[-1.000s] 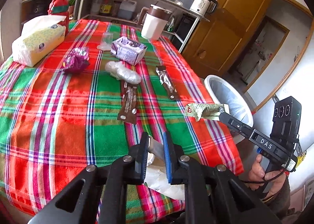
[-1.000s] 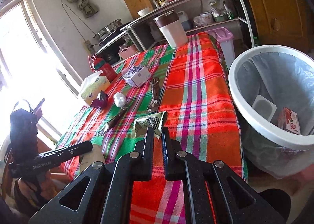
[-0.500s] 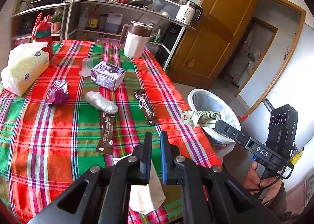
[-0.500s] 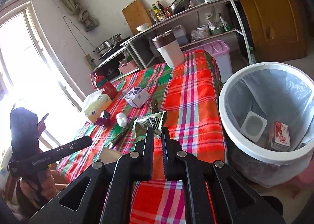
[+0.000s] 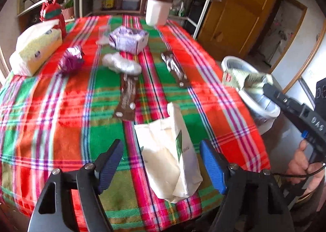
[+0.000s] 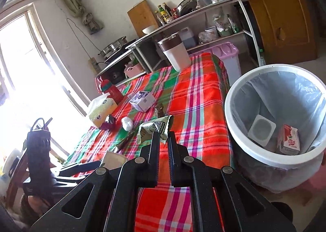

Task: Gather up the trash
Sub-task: 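Carry the paper bag and green wrapper over the bin and open both tools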

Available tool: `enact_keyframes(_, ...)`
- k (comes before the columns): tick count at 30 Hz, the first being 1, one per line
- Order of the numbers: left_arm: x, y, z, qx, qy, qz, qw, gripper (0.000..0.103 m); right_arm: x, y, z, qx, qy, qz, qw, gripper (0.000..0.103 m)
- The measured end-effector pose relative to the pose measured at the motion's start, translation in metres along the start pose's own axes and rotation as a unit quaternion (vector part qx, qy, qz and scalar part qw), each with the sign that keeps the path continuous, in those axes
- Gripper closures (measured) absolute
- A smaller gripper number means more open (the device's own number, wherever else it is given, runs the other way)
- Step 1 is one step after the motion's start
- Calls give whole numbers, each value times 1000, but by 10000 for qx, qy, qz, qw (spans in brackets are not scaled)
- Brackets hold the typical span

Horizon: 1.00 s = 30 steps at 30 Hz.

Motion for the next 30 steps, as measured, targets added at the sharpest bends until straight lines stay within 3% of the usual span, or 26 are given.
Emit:
enact_keyframes(1,0,-4,-2,35,56,-53,10000,27,0,1,0,-19,2,8,10000,95)
enact_keyframes(3,-2,-7,-3,48,140,-43,9999,42,-2,2,1,-32,-10,2,10000,95)
enact_keyframes(8,-9,-5,5,-77,75,-42,9999,54,-5,7,3,-108,-55,-6,9999,95)
enact_keyframes(21,-67,5,52,-556,-412,-526,9962,55,-30,37,25,-474,-185,-246,9984,95)
enact_keyframes(30,-128,-13,85,-662,-751,-1147,9883,55,-56,68,50,-817,-141,-785,9935,95)
Point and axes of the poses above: each gripper's, at about its wrist camera, not at the fingertips, and y roughly against the way its jaws point, x to its left, z to its top, the point moved 2 cm from there along -y, roughly the way its jaws point, and after that the axes turned 8 degrees about -x, right-handed, at the moved point
